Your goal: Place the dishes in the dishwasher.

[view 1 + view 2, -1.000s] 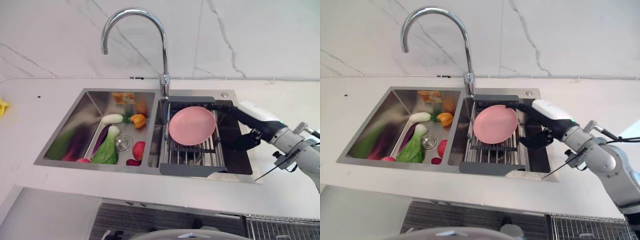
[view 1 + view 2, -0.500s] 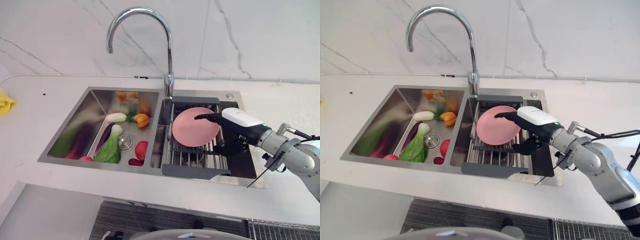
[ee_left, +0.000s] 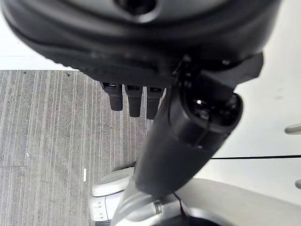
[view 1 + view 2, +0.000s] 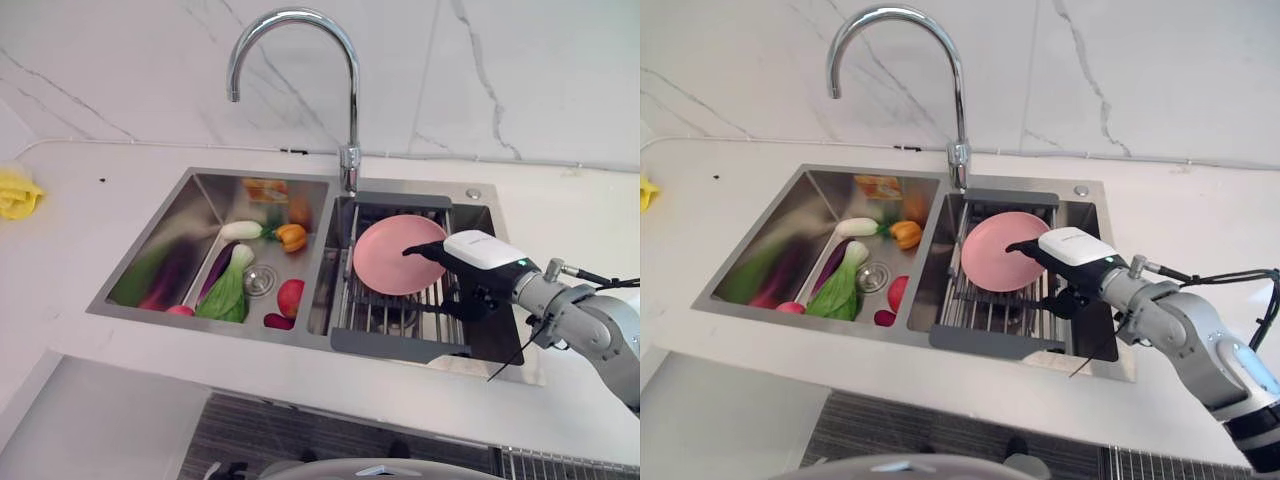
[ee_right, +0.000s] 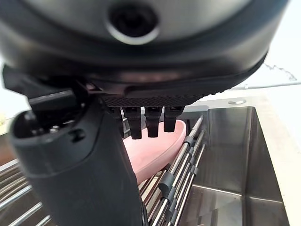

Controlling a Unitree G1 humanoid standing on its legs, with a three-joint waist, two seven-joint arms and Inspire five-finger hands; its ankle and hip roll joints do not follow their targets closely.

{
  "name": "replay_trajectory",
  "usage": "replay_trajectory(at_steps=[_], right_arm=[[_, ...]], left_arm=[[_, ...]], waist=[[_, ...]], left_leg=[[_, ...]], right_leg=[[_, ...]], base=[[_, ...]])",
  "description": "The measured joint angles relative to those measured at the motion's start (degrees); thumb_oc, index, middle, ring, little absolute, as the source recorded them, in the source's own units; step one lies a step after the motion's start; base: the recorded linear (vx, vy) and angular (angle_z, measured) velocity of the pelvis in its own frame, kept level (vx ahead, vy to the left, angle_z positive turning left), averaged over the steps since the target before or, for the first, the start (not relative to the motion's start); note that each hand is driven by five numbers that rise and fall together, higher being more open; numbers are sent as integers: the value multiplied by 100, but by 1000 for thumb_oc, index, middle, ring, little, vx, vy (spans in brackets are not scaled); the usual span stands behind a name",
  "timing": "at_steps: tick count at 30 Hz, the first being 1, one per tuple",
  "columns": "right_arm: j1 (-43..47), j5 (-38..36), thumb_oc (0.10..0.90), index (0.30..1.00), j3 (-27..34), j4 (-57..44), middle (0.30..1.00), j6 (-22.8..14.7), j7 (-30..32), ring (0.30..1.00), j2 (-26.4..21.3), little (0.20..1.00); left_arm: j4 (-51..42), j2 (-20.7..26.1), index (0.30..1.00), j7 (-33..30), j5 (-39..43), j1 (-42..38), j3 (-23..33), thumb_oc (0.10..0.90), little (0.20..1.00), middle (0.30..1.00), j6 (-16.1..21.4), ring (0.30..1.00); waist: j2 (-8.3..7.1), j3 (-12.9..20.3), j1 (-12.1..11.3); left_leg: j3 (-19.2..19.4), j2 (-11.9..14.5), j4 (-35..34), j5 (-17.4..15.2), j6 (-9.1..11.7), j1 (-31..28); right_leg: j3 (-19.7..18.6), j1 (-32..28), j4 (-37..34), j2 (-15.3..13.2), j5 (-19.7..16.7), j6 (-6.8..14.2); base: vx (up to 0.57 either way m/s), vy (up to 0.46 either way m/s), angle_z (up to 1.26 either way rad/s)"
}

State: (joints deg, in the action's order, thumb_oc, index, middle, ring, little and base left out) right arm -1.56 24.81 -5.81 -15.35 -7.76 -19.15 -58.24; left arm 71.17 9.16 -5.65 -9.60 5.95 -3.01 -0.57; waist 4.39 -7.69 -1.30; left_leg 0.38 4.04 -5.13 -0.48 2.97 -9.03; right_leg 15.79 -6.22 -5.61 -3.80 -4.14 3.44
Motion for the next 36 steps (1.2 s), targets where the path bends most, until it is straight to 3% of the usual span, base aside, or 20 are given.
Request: replay_trajectory(at_steps=[9, 18, 25, 26, 27, 28, 35, 36], right_arm=[[-181, 1303, 800, 900, 61, 177, 900, -210, 1060, 900, 768, 900], [53, 2502, 800, 900, -472, 722, 900, -261, 1720, 900, 877, 900], [113, 2985, 800, 900, -716, 1078, 900, -243, 2129, 900, 965, 900], [207, 3170, 778, 867, -841, 1205, 867, -236, 2275, 867, 968, 867], [315, 3291, 670, 705, -967, 1309, 705, -234, 2370, 705, 975, 705], [338, 3454, 400, 300, -1014, 1393, 300, -222, 2483, 300, 1000, 300], [764, 3939, 400, 300, -1365, 2330, 300, 69, 3284, 300, 1475, 300], [1031, 4048, 400, 300, -1384, 2480, 300, 367, 3590, 300, 1664, 300]], left_arm=[[3, -31, 900, -139, -3, 31, -2, 800, 900, 900, -4, 900], [18, -61, 900, -272, -6, 17, -8, 800, 900, 900, -14, 900], [167, -88, 900, -282, -7, 55, -55, 800, 900, 900, -27, 900], [189, -81, 900, -279, -10, 57, -88, 800, 900, 900, -36, 900], [209, -73, 900, -296, -10, 52, -91, 800, 900, 900, -60, 900], [206, -67, 900, -325, -13, 39, -89, 800, 900, 900, -72, 900], [218, -63, 900, -484, -13, 33, -217, 800, 900, 900, -84, 900], [206, -77, 900, -570, -17, 27, -509, 800, 900, 900, -74, 900]], waist=[[-26, -137, -19], [-74, -173, -190], [-92, -182, -284], [-105, -175, -279], [-125, -154, -274], [-142, -146, -288], [-136, -98, -294], [-40, -34, -316]], left_leg=[[-30, -2, 0, 0, 0, 11], [-128, -12, 2, 6, 0, 47], [-168, -21, 2, 11, -2, 35], [-180, -20, 4, 11, -1, 7], [-183, -19, 14, 11, -1, 7], [-210, -19, 16, 16, 2, 24], [-260, -14, -13, 43, -6, 48], [-292, -21, -33, 50, -15, 96]], right_leg=[[20, -1, -1, -3, 1, 2], [123, -16, -1, -20, -6, -11], [158, -51, -4, -31, -2, -6], [165, -83, -4, -30, 4, -3], [166, -85, -3, -29, 8, -2], [182, -81, -4, -30, 25, 22], [207, -84, -4, -27, 5, 16], [207, -54, -4, -29, 5, 16]], base=[[0, 0, 0], [-20, 3, 5], [-6, 1, 2], [-2, 0, 4], [-40, 8, 6], [-9, 2, 3], [0, -11, 5], [-2, -9, 9]])
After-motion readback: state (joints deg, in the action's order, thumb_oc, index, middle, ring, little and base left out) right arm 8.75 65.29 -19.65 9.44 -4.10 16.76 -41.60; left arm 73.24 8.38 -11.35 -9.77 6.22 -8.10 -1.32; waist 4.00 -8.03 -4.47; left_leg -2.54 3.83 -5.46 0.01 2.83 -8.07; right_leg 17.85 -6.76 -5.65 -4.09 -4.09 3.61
